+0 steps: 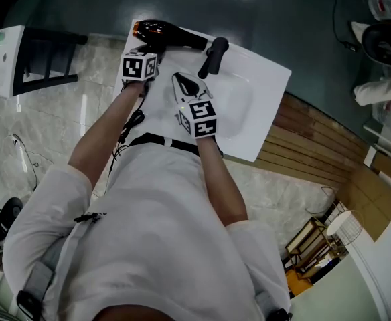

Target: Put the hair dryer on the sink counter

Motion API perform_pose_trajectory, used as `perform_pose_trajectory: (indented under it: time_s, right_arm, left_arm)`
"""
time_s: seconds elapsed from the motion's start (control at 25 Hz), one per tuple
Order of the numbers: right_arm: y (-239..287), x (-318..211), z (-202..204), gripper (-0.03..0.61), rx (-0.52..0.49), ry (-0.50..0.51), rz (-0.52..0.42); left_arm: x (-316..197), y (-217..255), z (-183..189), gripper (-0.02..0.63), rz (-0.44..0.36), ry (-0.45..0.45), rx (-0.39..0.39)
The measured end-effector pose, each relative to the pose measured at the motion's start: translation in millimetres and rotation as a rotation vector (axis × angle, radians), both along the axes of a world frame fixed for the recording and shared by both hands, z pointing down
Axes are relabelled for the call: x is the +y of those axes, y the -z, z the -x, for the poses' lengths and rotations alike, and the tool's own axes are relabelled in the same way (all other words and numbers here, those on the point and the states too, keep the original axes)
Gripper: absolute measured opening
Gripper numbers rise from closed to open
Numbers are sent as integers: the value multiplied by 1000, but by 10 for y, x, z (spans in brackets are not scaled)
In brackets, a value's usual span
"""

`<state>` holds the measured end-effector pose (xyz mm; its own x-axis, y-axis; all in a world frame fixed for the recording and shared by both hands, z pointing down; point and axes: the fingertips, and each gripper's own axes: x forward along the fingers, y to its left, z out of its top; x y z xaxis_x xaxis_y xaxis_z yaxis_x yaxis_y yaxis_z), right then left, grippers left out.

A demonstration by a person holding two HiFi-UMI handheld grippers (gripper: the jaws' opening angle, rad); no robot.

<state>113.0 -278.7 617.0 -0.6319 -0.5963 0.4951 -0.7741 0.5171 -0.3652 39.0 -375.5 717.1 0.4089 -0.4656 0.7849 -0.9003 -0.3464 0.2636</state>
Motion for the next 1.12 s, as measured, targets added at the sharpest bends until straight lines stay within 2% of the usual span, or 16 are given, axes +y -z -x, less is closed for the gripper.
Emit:
perform_pose_trajectory:
  time_s: [0.2, 0.8, 1.12]
  right_arm:
    - [12, 28, 5, 8, 3, -3, -3]
    - [83, 104, 80, 8, 3, -11, -21]
    - [140, 126, 99, 8, 7, -34, -36]
  left_arm:
    - [15, 23, 10, 170, -3, -19, -5]
    - [118, 107, 108, 234, -2, -52, -16]
    - [193, 238, 214, 235, -17, -65, -9]
